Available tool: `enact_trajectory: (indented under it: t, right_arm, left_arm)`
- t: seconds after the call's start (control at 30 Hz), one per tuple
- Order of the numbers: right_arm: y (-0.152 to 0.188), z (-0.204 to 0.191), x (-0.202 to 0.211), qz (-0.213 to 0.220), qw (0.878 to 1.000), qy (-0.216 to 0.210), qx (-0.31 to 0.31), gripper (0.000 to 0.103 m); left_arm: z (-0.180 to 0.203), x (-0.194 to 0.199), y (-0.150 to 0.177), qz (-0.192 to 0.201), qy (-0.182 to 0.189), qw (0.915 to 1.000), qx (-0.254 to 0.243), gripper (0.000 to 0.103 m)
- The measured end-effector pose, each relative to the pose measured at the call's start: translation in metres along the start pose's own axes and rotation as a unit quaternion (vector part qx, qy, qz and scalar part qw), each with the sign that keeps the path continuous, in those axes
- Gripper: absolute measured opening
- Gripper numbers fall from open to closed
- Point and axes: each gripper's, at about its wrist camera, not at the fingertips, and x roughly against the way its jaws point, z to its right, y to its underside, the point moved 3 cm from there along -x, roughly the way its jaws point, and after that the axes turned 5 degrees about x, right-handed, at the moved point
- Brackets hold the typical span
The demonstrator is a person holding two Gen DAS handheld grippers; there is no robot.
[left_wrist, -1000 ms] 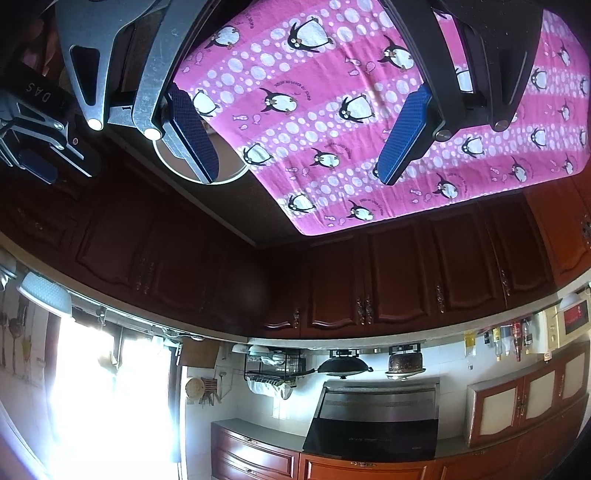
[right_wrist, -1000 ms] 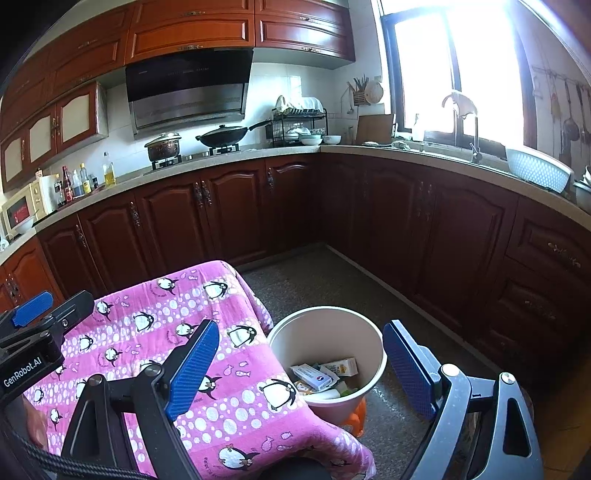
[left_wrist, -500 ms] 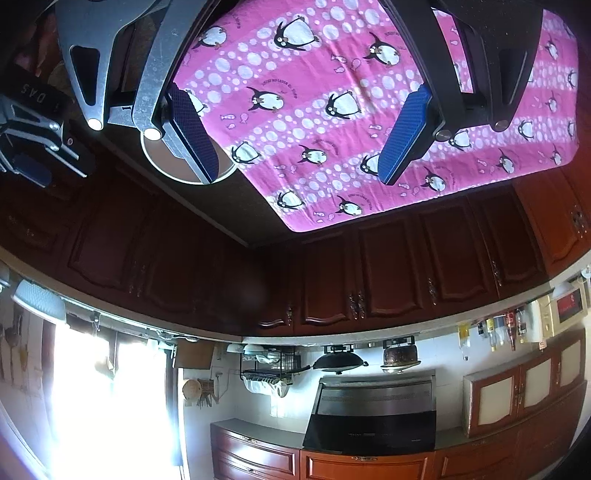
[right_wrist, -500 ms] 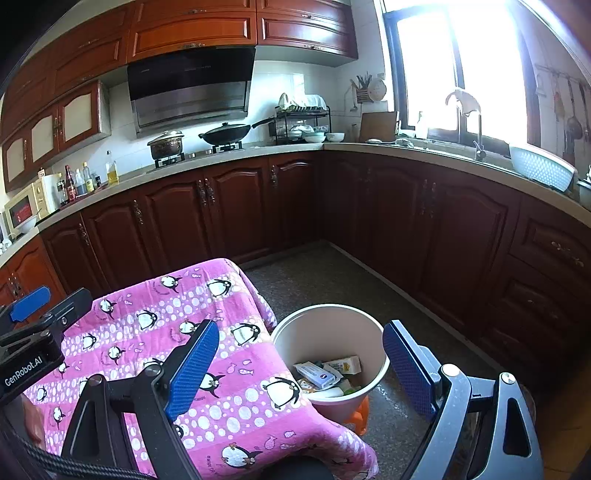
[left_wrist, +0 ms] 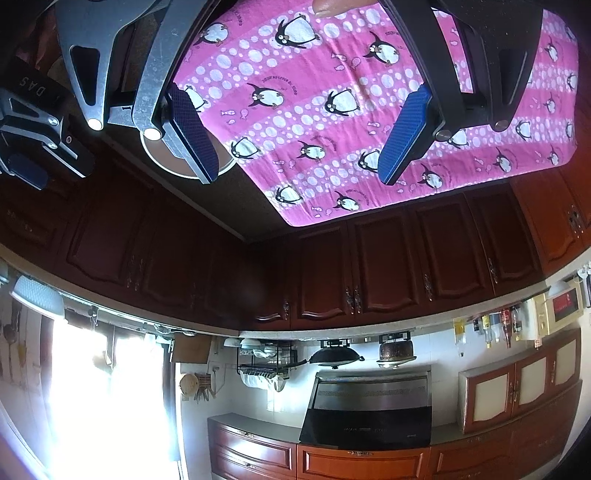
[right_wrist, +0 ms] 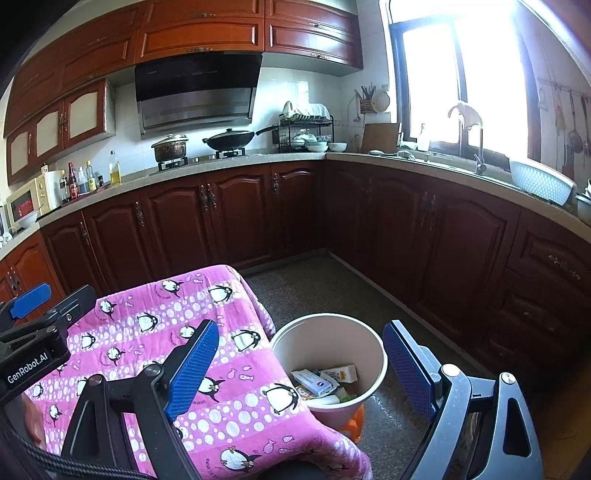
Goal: Collect trash
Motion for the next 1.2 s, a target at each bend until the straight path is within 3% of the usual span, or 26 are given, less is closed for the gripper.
enact_trajectory:
  t: [1.2]
  right_arm:
    - [0.0028, 0.0062, -0.0023, -0.009, 1.0, 0.0, -0.008, 0.089]
  left_arm:
    - [0.0054, -0.0011, 0.0007, -0.003, 0.006, 1.0, -0.002, 0.088]
